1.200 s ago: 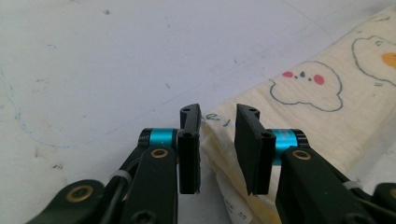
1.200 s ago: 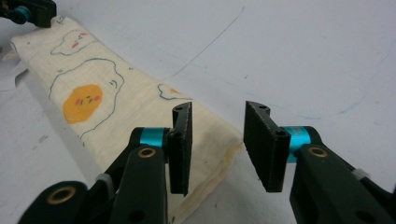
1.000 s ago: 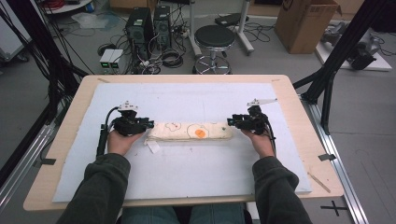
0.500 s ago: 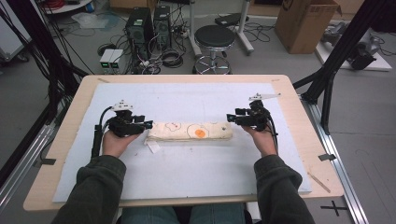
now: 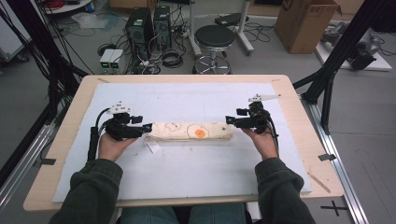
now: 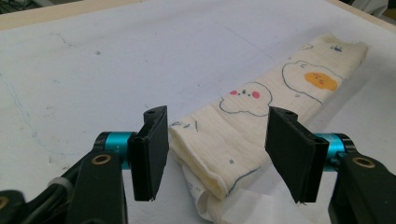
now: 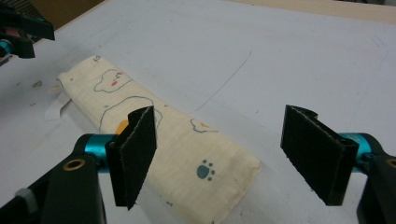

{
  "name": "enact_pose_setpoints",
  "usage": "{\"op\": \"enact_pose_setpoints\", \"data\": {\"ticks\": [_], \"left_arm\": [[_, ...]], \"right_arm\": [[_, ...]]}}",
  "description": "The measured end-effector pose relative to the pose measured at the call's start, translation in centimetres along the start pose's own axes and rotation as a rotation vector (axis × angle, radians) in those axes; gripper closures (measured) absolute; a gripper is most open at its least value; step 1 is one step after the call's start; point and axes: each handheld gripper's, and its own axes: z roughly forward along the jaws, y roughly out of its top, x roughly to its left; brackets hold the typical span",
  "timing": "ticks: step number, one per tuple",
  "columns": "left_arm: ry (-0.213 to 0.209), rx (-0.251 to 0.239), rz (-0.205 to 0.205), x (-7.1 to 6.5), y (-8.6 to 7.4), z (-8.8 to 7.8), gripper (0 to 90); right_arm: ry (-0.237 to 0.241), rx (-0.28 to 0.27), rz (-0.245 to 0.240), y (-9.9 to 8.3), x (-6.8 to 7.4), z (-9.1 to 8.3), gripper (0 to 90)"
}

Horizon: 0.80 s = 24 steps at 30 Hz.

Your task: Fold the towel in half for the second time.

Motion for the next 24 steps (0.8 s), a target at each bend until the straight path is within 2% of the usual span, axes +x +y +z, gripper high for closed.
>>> {"op": "enact_pose_setpoints", "data": {"ticks": [4,8,13,24], "left_arm": [[0.001,0.003,0.005,-0.2,-0.1,-0.4,36.9],[0.000,0.007,0.016,-0.5,-0.3,-0.8,35.9],[-0.002,-0.008,0.017,-0.7,-0.4,-1.4,35.1],[0.002,-0.017,0.048,-1.5,-0.5,-2.6,31.9]], "right_arm": [[0.013,-0.012,-0.013,0.0,0.3,-0.2,24.7],[0.003,-0.011,-0.031,0.0,0.6,-0.4,21.2],[0.024,-0.026,-0.018,-0.2,1.1,-0.8,19.8],[0.022,-0.053,-0.050,-0.4,2.4,-1.9,14.2]]}}
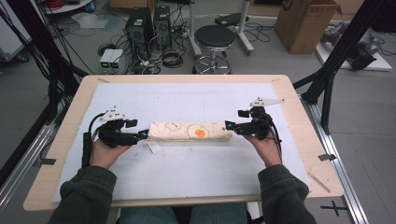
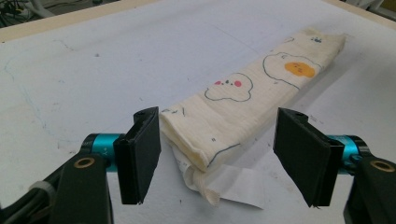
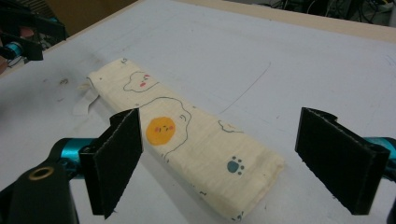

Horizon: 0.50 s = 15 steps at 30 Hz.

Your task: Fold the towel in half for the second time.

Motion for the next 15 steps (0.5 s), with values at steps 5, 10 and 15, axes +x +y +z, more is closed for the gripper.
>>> {"op": "enact_pose_setpoints", "data": {"ticks": [5,10,15], "left_arm": [[0.004,-0.005,0.021,-0.5,0.0,-0.5,30.5],[0.012,-0.013,0.027,-0.7,-0.2,-1.0,28.3],[0.015,-0.009,0.026,-0.7,-0.8,-1.3,28.1]], "right_arm": [[-0.015,-0.002,-0.011,-0.7,0.3,-0.4,12.7],[-0.022,-0.021,-0.005,-1.5,0.2,-1.0,12.7],[-0.027,-0.028,-0.014,-1.9,0.3,-1.4,12.7]]}}
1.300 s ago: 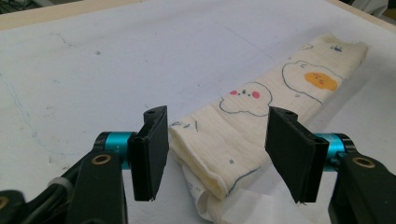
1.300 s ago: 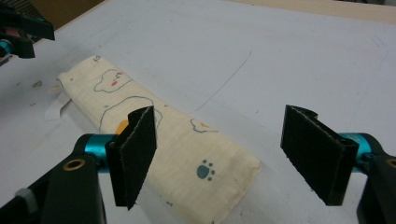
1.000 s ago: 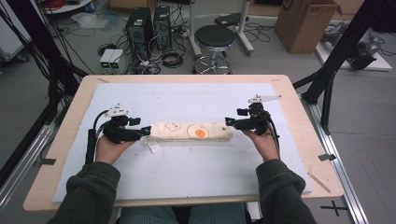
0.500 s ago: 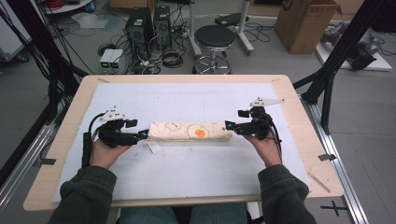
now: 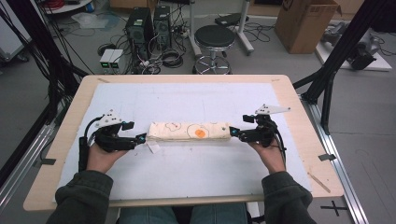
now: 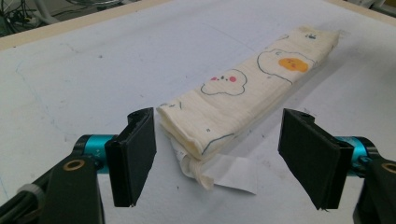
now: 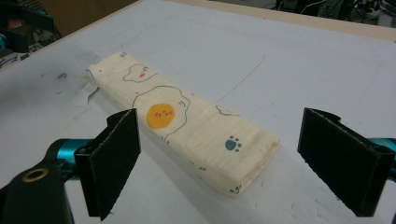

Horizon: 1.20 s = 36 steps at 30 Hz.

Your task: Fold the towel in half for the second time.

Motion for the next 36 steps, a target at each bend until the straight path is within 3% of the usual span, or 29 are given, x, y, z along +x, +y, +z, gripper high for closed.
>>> {"op": "enact_pose_setpoints", "data": {"ticks": [11,36], "left_arm": [[0.001,-0.009,0.003,-0.6,-0.7,-0.7,27.8],[0.022,0.000,0.006,-1.4,-3.3,-2.7,26.0]], "right_arm": [[-0.003,0.016,-0.016,-0.9,0.4,-0.7,12.6],[-0.042,0.027,0.012,-4.3,0.3,-3.1,12.6]]}}
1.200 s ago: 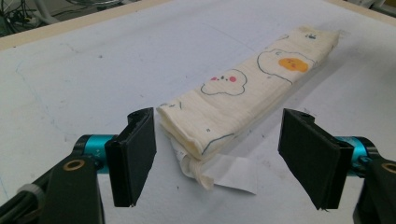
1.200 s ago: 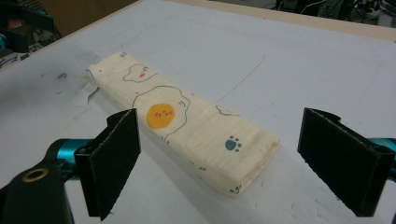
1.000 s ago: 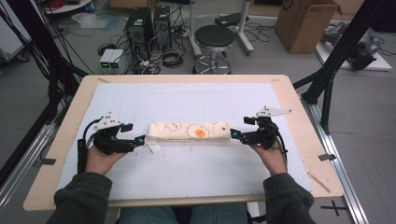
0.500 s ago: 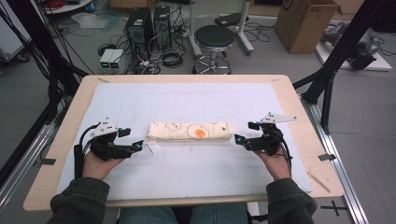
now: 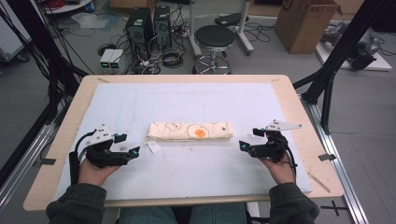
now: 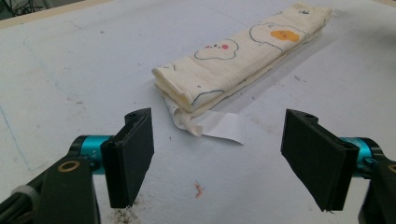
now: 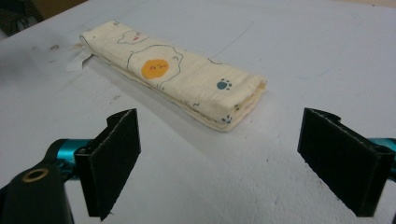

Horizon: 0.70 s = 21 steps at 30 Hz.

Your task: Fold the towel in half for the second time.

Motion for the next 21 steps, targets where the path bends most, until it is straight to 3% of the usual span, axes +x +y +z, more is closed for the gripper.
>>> {"op": "enact_pose_setpoints", "data": {"ticks": [21], "left_arm": [[0.008,-0.001,-0.002,-0.7,-1.7,-1.0,24.3]], "right_arm": [[-0.014,-0.001,-0.001,-2.1,0.6,-1.9,12.6]]}}
